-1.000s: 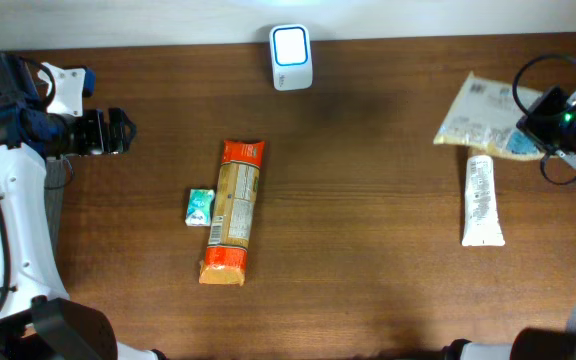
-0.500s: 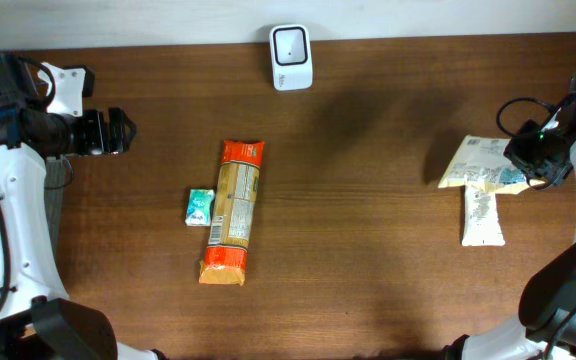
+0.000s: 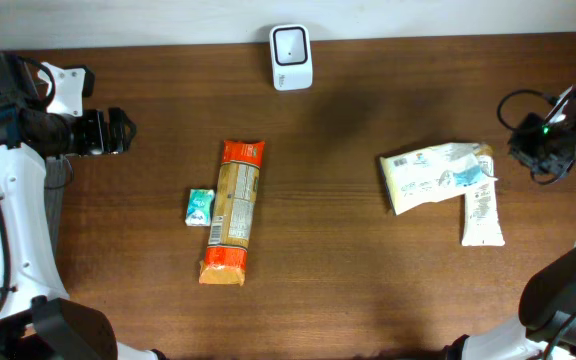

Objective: Scan the item barcode

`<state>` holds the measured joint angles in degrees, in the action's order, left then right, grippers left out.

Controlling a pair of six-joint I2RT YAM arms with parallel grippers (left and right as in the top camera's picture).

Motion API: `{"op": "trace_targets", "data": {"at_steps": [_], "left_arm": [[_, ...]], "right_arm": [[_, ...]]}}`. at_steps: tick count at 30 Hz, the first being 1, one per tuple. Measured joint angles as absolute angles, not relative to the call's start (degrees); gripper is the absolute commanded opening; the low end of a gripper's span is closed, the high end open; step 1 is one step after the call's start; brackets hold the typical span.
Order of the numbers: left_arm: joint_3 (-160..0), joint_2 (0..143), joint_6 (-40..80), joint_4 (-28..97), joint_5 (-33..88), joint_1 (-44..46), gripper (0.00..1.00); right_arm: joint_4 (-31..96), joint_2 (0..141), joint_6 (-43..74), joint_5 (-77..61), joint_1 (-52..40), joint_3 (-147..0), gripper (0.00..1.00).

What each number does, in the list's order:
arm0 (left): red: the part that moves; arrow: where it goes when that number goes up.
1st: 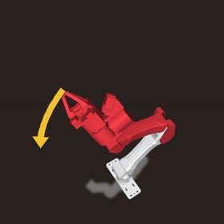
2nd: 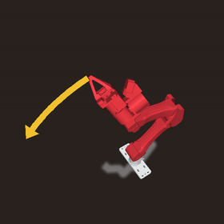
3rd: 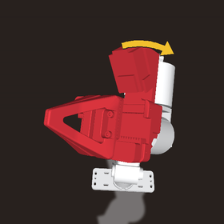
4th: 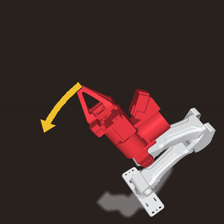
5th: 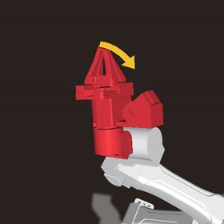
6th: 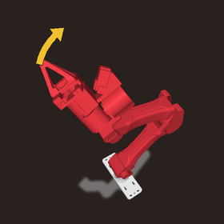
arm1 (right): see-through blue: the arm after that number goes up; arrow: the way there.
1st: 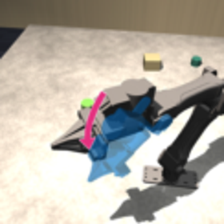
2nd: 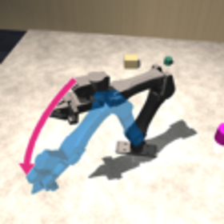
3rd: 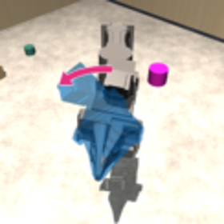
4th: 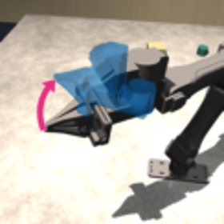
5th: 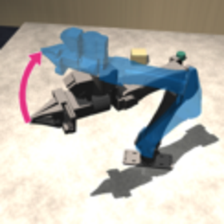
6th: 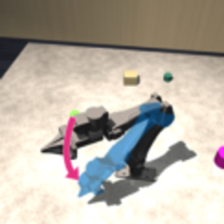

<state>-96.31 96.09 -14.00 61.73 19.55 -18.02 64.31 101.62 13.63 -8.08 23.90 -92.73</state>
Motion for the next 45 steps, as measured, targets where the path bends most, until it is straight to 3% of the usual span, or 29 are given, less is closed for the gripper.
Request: {"op": "trace_targets", "data": {"at_steps": [4,8,14,18,29,33,38,41,45], "left_arm": [[-96.31,96.09,-14.00,61.76,19.55,-18.02,0.99],[-96.31,96.09,-14.00,61.73,19.55,-18.02,0.99],[-96.31,96.09,-14.00,61.69,19.53,-18.02,0.99],[-96.31,96.09,-14.00,61.76,19.55,-18.02,0.99],[-96.31,96.09,-14.00,61.80,19.55,-18.02,0.99],[-96.31,96.09,-14.00,61.76,19.55,-18.02,0.99],[-96.31,96.09,-14.00,61.78,19.55,-18.02,0.99],[-96.31,96.09,-14.00,61.87,19.55,-18.02,0.99],[-96.31,96.09,-14.02,61.76,19.55,-18.02,0.99]], "right_arm": [[66.28,101.62,10.37,-17.19,19.81,-95.07,0.19],[65.71,101.69,9.80,-19.49,8.45,-94.78,0.18],[52.95,114.65,14.41,-12.53,-4.34,-93.10,0.23],[47.27,121.27,19.11,-7.64,-4.71,-92.73,0.25],[70.32,121.27,19.51,1.34,-4.25,-92.73,0.24],[70.94,121.27,19.46,2.63,0.97,-92.73,0.19],[67.55,121.34,11.70,-7.11,5.19,-95.13,0.20],[69.36,121.47,10.24,-11.92,3.53,-107.37,0.28],[63.77,121.56,10.76,-14.41,-2.28,-112.18,0.28]]}}
